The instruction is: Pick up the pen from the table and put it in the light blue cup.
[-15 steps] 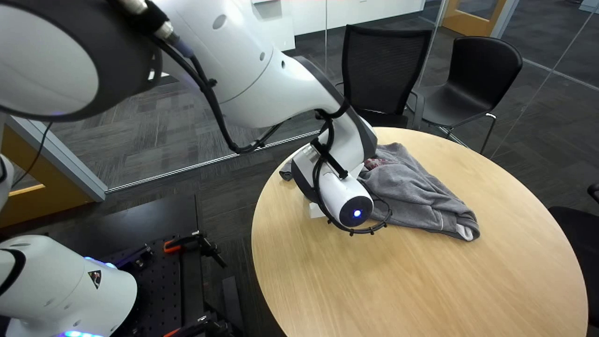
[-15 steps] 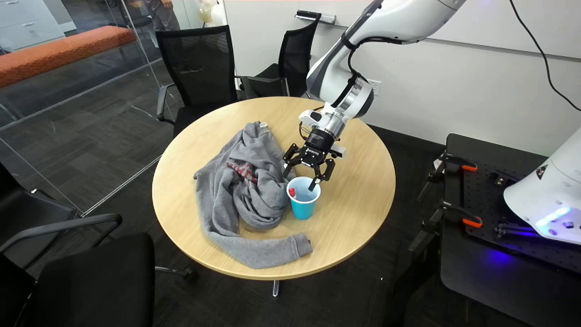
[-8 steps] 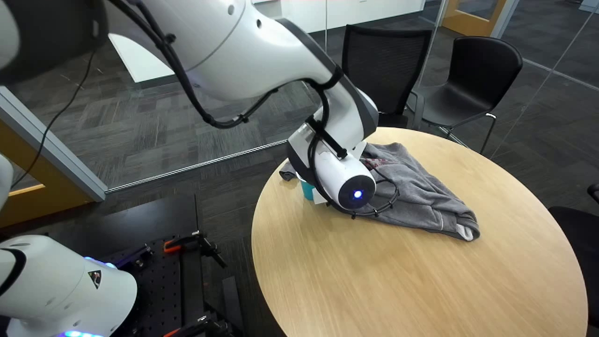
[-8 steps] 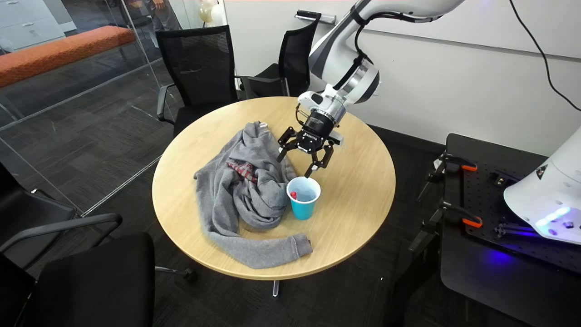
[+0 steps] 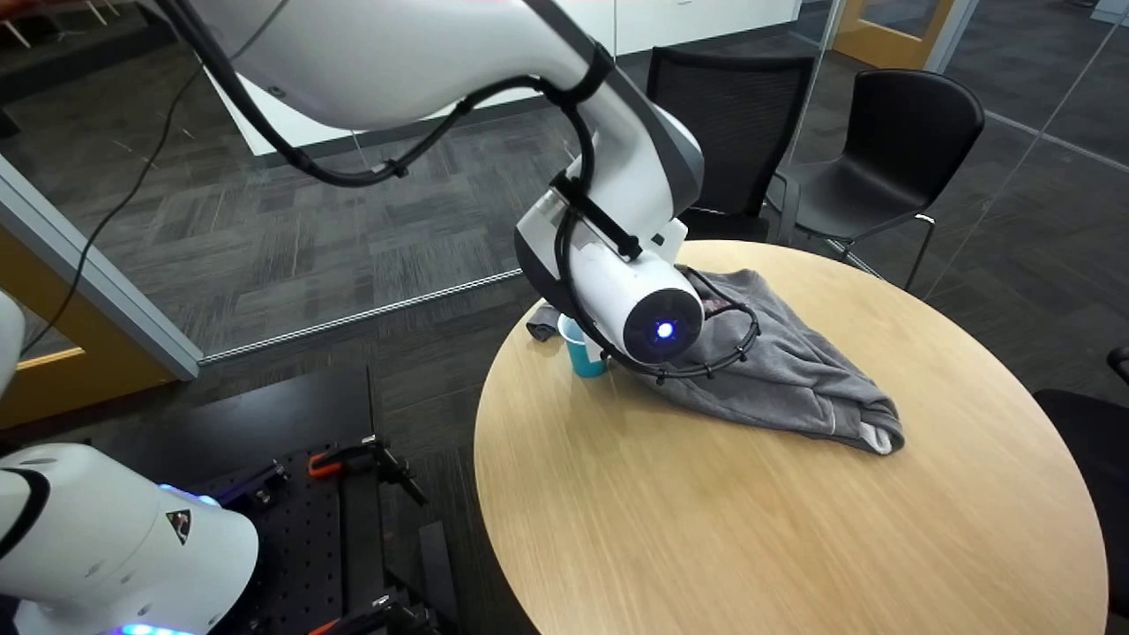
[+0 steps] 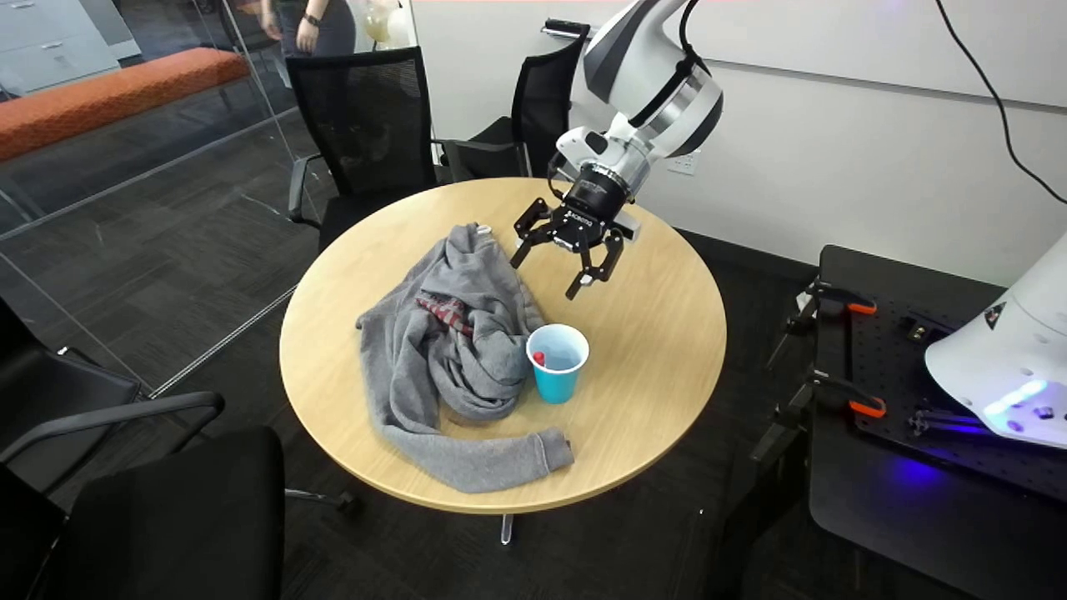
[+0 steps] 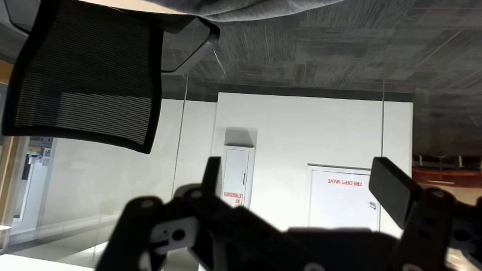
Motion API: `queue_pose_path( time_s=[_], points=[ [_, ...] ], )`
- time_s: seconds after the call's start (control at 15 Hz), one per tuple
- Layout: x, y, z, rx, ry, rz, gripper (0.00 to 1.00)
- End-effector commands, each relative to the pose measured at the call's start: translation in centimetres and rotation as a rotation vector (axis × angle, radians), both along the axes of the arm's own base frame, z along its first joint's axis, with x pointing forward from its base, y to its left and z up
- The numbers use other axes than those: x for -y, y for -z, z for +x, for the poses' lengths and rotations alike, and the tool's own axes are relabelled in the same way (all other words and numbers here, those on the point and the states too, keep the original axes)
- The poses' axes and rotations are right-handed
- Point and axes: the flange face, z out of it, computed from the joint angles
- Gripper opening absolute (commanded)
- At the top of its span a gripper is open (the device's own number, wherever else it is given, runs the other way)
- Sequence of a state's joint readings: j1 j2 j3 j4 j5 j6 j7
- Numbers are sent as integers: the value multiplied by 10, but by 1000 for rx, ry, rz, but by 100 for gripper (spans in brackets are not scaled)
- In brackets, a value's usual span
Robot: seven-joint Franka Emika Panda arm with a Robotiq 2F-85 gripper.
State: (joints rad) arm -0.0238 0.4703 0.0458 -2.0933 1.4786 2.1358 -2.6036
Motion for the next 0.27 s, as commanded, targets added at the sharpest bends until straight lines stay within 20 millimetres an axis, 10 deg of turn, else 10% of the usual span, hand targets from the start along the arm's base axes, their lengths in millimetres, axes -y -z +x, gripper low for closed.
queue_pose_path(
  time_s=[0.0,0.2],
  points=[
    [1,1,0,-3,0,0,100],
    [1,5,-1,-11,0,0,100]
  ],
)
